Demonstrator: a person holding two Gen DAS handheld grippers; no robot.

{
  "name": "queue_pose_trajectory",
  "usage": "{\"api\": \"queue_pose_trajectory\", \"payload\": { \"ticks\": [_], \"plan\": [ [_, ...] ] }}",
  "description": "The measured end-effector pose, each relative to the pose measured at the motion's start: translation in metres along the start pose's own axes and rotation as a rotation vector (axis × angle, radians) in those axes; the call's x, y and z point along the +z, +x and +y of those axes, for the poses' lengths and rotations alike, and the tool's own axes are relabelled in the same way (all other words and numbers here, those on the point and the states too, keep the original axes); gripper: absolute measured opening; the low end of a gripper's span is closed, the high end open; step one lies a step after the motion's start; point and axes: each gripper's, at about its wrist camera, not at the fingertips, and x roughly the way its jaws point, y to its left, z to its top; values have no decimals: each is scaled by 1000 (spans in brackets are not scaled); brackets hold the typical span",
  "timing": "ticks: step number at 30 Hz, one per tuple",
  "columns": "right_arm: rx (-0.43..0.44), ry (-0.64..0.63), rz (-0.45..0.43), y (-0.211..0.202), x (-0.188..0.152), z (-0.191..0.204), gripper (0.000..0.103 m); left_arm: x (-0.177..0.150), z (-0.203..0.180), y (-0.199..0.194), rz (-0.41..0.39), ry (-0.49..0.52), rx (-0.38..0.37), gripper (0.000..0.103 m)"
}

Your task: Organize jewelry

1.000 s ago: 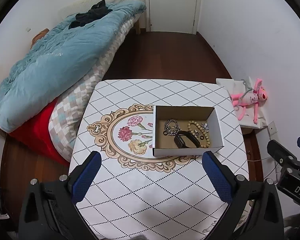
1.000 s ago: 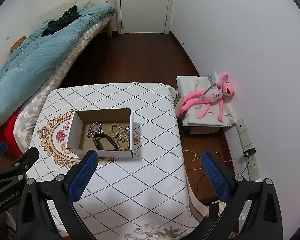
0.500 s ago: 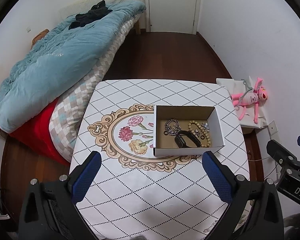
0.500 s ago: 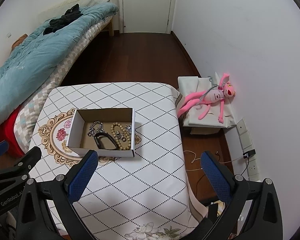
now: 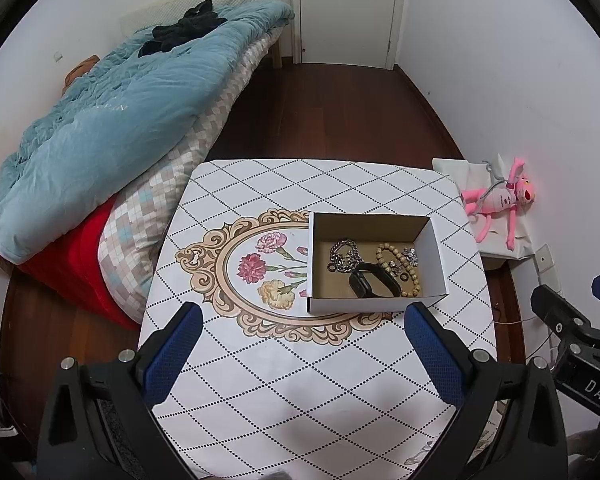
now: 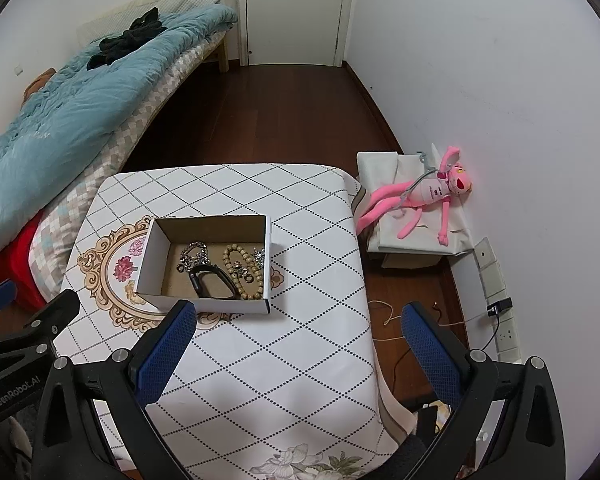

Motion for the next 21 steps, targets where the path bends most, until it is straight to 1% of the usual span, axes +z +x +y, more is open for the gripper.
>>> {"api": "queue_pose_trajectory", "payload": {
  "ticks": [21],
  "plan": [
    [8, -6, 15, 5, 0, 2, 103, 4, -1, -3, -5, -5, -1, 103]
  ]
}}
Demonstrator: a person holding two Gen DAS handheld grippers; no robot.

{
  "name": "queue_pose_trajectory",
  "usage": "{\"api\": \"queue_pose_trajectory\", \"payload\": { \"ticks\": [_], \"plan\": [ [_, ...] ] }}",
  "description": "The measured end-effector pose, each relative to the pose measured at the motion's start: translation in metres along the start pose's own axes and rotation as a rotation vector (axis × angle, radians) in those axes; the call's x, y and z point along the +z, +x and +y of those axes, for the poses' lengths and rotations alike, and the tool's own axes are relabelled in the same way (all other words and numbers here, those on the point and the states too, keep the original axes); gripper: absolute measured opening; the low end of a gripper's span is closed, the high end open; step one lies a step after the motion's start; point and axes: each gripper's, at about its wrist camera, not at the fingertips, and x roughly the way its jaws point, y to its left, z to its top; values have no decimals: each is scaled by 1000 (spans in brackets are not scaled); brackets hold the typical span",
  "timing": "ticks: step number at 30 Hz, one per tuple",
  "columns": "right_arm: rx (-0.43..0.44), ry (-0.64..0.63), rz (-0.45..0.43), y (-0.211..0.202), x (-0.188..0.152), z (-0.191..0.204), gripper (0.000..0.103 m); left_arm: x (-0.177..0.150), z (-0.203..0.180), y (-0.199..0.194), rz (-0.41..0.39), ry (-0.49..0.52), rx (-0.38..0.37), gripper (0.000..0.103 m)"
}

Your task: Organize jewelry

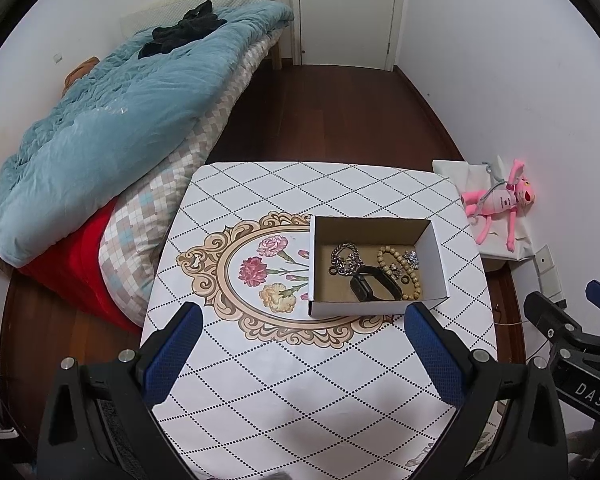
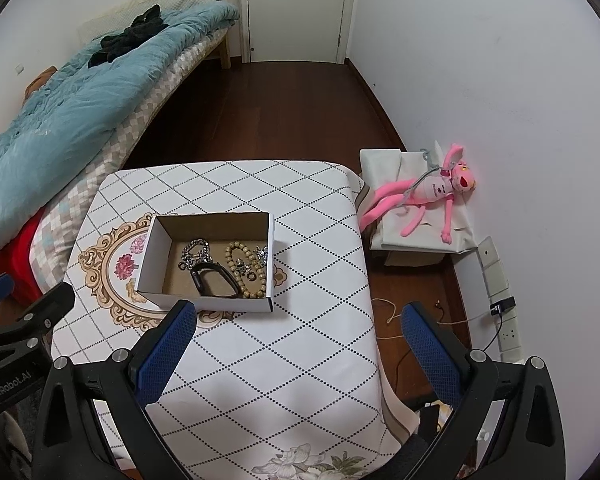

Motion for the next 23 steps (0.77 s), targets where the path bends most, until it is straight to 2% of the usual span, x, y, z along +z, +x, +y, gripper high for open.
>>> {"api": "queue_pose_trajectory", "payload": {
  "ticks": [23],
  "plan": [
    [-4, -8, 6, 4, 0, 1, 103, -2, 5, 2, -8, -5, 0, 103]
  ]
}}
